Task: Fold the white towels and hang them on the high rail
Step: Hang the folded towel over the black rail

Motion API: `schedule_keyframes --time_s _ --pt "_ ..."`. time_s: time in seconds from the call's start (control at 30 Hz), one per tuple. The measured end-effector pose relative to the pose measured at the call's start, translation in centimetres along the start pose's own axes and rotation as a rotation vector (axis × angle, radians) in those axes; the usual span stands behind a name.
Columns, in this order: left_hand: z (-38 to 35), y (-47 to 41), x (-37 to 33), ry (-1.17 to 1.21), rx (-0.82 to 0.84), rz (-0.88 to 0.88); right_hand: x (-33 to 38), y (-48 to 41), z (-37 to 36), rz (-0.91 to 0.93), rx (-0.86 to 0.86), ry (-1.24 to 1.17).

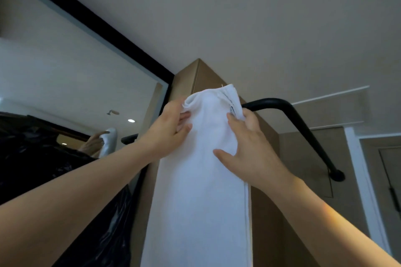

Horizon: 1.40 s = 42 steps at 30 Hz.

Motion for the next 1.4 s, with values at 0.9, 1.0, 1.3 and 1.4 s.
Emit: schedule_keyframes --time_s 0.9,1.0,1.3,1.4 --pt "-6.1 -8.0 1.6 -0.233 0.132 0.093 -7.3 -13.1 3.0 -0.073 0.195 0.481" --pt "-6.1 -7.6 1.9 -0.194 0.115 0.092 -7.1 -13.2 2.8 -0.069 0.151 0.516" --pt "-7.9 -5.3 4.1 0.396 -0.044 0.649 -7.5 -13.4 2.5 -0.063 0.087 0.515" --pt "-7.5 -4.7 4.3 0.628 -0.136 0.622 -7.7 -13.3 2.5 -0.058 0.059 0.508"
Point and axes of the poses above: each hand's wrist, its own y-axis away from the middle knuckle, its own z-axis out of the back of the hand, x = y × z, the point moved 1 cm from there along -y, towards the middle knuckle, and after that the axes turned 6 degrees about y, right-handed, at the moved point
